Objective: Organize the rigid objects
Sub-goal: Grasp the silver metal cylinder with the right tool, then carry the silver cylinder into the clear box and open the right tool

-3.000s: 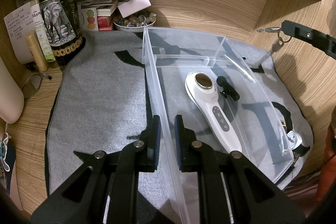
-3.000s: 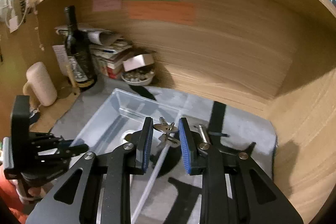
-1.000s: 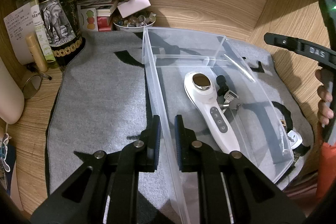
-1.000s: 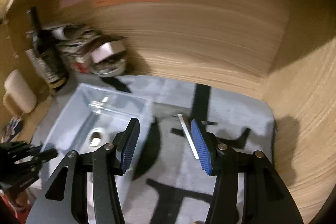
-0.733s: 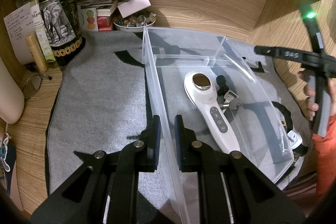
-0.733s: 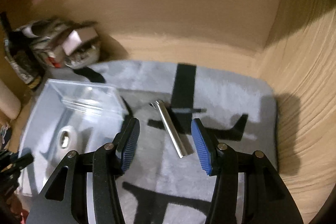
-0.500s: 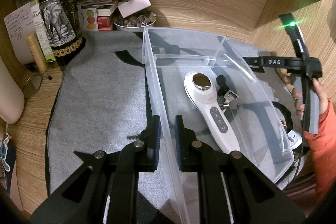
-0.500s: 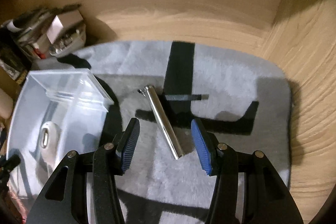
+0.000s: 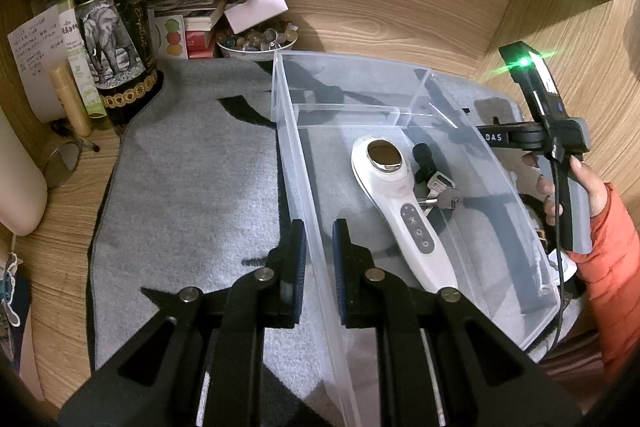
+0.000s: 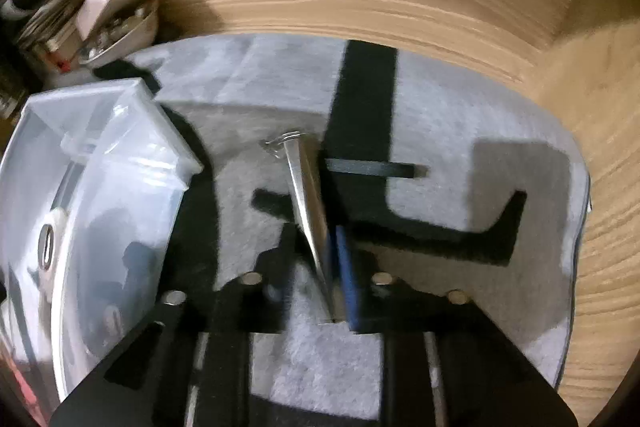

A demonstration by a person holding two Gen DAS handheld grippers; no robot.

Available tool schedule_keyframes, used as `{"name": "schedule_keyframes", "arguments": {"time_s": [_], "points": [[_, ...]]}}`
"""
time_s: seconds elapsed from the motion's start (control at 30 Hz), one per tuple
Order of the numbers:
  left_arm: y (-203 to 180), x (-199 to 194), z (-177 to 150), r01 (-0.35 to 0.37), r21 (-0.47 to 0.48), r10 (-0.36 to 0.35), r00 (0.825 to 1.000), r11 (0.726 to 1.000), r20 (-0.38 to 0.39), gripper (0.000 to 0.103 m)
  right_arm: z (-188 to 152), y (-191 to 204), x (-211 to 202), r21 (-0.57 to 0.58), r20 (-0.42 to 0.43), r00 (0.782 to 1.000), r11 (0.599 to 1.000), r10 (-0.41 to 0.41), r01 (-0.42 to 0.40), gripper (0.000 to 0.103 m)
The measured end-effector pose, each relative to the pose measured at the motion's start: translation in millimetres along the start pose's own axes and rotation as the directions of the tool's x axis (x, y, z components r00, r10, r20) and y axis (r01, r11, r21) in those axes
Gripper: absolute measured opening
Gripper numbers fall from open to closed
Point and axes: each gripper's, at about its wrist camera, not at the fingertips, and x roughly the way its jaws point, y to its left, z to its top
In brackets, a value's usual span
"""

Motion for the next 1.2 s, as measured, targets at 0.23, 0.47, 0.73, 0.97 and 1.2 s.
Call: {"name": "schedule_keyframes", "arguments": {"time_s": [0.23, 0.47, 0.73, 0.97, 1.2], "points": [[-2, 0, 0, -0.004, 0.0, 0.004, 1.0, 1.0, -0.001, 0.013, -15, 6, -14, -0.014, 0.039, 0.999, 1.0, -0.016, 0.016, 0.014], [-3, 0, 0, -0.012, 0.003, 0.012, 1.0, 1.0, -0.002, 0.013, -22, 11, -54, 0.011, 0.123, 0.992, 1.0, 0.002, -0.003, 0.014], [-4, 0, 1, -0.011, 0.004, 0.011, 1.0, 1.0, -0.002, 0.013, -16, 13, -88, 0.007, 0.214, 0.977, 1.0, -0.001, -0.001, 0.014], [-4, 0, 1, -0.011, 0.004, 0.011, 1.0, 1.0, -0.003, 0.013, -13, 21, -118, -0.012, 0.303, 0.953, 1.0, 0.02, -0.017, 0.014], [-4, 0, 1, -0.011, 0.003, 0.011, 1.0, 1.0, -0.003, 0.013, -17, 45, -155, -0.08, 0.394, 0.917, 0.996, 0.059, -0.03, 0.014]]}}
